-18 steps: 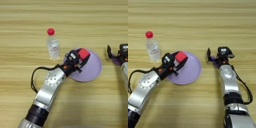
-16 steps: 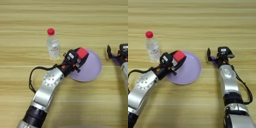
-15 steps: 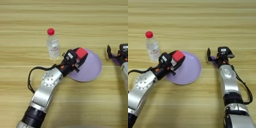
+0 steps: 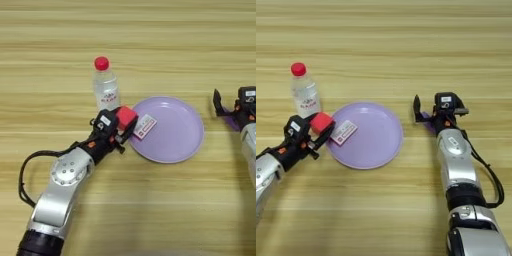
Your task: Move the objects on the table
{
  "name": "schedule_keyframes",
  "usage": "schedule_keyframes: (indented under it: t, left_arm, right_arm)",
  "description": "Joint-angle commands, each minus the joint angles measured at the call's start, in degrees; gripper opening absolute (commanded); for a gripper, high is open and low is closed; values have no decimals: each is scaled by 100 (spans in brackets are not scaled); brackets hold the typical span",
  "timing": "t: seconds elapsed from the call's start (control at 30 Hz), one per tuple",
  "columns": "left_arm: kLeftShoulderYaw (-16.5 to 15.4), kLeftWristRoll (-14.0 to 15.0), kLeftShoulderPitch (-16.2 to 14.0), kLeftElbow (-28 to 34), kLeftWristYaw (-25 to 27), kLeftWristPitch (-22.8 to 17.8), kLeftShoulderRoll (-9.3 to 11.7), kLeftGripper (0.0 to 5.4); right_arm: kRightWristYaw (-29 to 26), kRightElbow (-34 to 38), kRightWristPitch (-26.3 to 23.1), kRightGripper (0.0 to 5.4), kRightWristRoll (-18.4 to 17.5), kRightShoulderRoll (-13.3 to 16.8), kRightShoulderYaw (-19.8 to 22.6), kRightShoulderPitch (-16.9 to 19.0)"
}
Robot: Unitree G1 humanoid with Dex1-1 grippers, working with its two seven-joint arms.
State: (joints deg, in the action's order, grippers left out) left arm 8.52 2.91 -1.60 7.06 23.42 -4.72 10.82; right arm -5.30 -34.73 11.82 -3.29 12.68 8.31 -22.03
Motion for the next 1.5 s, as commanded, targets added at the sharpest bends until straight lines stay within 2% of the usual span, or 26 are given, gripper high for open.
schedule_keyframes:
  t: [0.03,0.27,0.53,0.87,0.9,1.2,1.5]
  left_arm:
    - [-142,100,-164,-1,-25,-64,75,218]
    - [-338,134,-211,-59,-83,-59,98,218]
    - [-453,116,-199,-527,-178,85,74,218]
    - [-384,19,-137,-964,-290,225,44,218]
    - [-378,9,-135,-969,-300,225,44,247]
    - [-412,-25,-101,-960,-476,201,31,322]
    - [-629,42,-61,-665,-554,116,59,395]
  right_arm:
    - [30,-85,-50,540,27,-14,-11,-119]
    - [23,-125,-34,540,30,3,-11,-140]
    - [13,-132,-29,540,26,14,-6,-141]
    - [-9,-132,-24,540,19,35,5,-134]
    - [-10,-130,-24,540,20,36,5,-134]
    - [-15,-133,-18,540,32,37,-6,-133]
    - [-15,-129,-9,540,46,35,-19,-129]
